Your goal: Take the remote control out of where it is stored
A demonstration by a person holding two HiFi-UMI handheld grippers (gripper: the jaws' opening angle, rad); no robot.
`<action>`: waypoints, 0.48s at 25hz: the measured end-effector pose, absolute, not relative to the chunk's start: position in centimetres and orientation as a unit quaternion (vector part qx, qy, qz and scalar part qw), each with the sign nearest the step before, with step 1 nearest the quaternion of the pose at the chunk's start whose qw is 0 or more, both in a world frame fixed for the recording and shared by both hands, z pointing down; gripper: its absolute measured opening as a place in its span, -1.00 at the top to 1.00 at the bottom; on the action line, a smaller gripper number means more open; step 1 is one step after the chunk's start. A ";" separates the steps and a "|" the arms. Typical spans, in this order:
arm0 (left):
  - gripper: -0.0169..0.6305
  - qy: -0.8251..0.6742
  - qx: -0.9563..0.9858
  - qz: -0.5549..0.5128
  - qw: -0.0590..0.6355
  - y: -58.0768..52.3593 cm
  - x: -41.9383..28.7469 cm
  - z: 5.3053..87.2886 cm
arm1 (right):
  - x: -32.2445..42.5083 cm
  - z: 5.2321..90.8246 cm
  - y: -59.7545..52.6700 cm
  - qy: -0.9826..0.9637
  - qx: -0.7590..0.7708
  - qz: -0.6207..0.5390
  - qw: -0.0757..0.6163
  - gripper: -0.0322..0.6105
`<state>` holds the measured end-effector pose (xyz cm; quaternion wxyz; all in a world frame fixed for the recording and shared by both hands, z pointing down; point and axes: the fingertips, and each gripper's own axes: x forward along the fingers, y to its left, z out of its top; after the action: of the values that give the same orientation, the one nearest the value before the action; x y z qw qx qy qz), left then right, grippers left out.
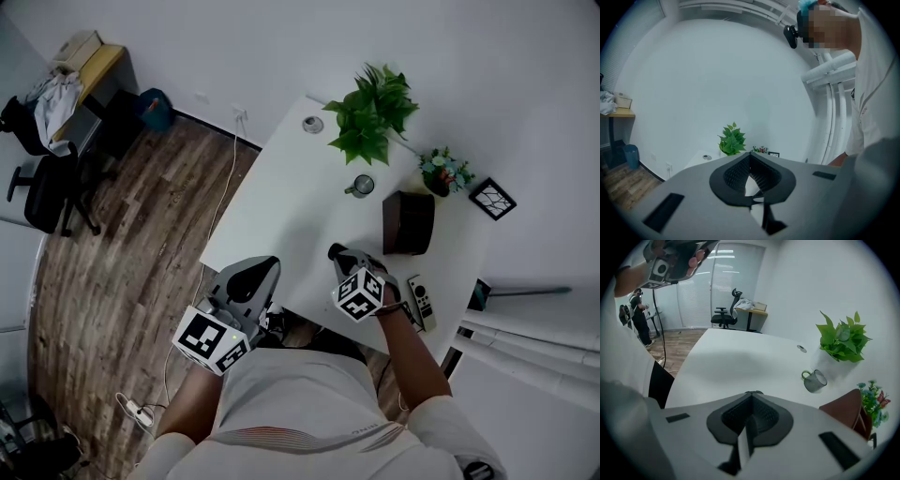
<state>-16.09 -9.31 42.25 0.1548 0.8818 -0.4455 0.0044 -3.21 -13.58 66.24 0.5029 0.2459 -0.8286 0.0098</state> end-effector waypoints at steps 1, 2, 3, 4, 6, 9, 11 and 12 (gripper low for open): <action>0.92 -0.445 0.882 0.004 0.155 -9.4 -16.0 42.3 | -3.1 66.2 -13.5 -0.829 0.248 0.012 0.501 0.86; 0.92 -0.444 0.883 0.004 0.154 -9.4 -15.9 42.2 | -2.9 66.0 -13.5 -0.829 0.251 0.013 0.500 0.85; 0.92 -0.442 0.884 0.003 0.153 -9.5 -15.7 42.2 | -2.7 65.8 -13.5 -0.829 0.255 0.013 0.497 0.86; 0.92 -0.440 0.885 0.002 0.151 -9.6 -15.6 42.1 | -2.5 65.5 -13.5 -0.830 0.259 0.014 0.494 0.85; 0.92 -0.436 0.888 0.002 0.148 -9.6 -15.3 41.8 | -2.2 64.4 -13.5 -0.833 0.272 0.016 0.481 0.86; 0.92 -0.432 0.890 0.003 0.145 -9.7 -15.0 41.4 | -1.8 61.9 -13.7 -0.844 0.299 0.027 0.445 0.86; 0.92 -0.432 0.890 0.004 0.145 -9.9 -14.7 41.2 | -1.4 59.6 -13.8 -0.852 0.321 0.038 0.411 0.86; 0.92 -0.431 0.891 0.004 0.145 -10.0 -14.5 41.1 | -1.3 58.3 -13.9 -0.856 0.333 0.040 0.393 0.86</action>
<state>-14.49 -9.97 41.09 0.1454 0.8907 -0.4307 0.0043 -1.27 -13.90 58.30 0.3929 0.3335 -0.8561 0.0395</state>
